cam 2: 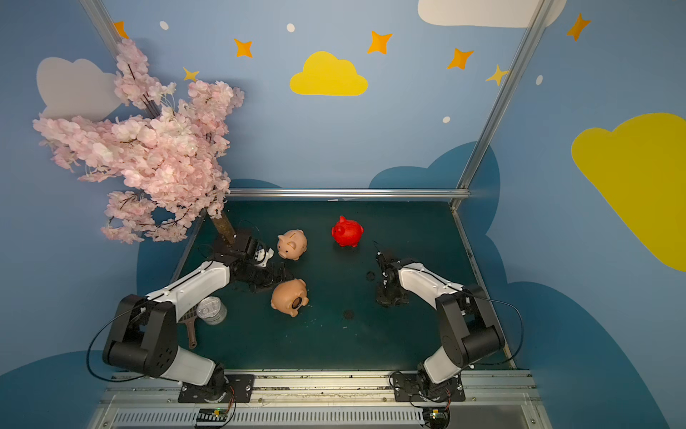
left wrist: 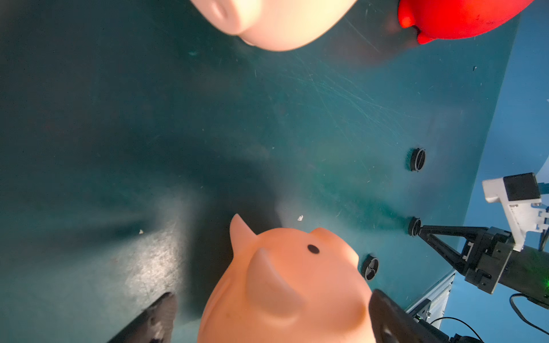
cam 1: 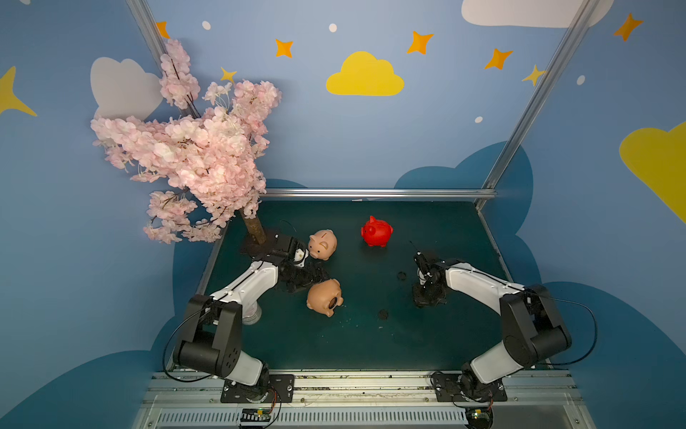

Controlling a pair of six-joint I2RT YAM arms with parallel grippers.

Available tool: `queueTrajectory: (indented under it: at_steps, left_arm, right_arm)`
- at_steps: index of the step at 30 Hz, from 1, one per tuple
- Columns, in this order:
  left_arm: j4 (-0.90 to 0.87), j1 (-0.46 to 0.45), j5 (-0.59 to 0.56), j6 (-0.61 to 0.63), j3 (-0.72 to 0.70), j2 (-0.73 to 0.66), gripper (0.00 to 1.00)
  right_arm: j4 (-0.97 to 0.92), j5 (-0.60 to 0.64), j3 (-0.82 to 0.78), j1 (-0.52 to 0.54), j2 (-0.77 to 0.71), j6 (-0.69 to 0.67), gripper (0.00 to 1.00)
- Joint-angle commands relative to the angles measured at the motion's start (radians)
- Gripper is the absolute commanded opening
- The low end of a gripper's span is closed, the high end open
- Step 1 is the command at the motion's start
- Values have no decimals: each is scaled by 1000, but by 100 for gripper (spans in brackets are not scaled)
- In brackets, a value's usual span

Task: Close piggy banks
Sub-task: Pick up the knob at the center of the board.

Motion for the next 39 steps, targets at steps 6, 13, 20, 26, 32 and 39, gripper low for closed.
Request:
queueTrajectory:
  at_steps: [6,13,20,26,32,39]
  left_arm:
    - [-29,2,1,19,20,-9,99]
    - [-32,2,-2,18,23,-12,99]
    - [-27,2,0,16,20,-8,99]
    - [-27,2,5,14,20,-8,99]
    - [-30,2,5,17,21,-14,99]
    - [-32,2,8,15,24,-18,99]
  right_arm:
    - [-12,-29,13,-7,12,-13,13]
    - [-24,-18,18,-10,41,-14,9]
    - [-41,-23,31,-14,77,-14,6]
    - [-58,-20,48,-15,111,-12,6]
    - [-66,-5,54,-15,125,-6,8]
    - [-71,0,62,-13,142,-4,0]
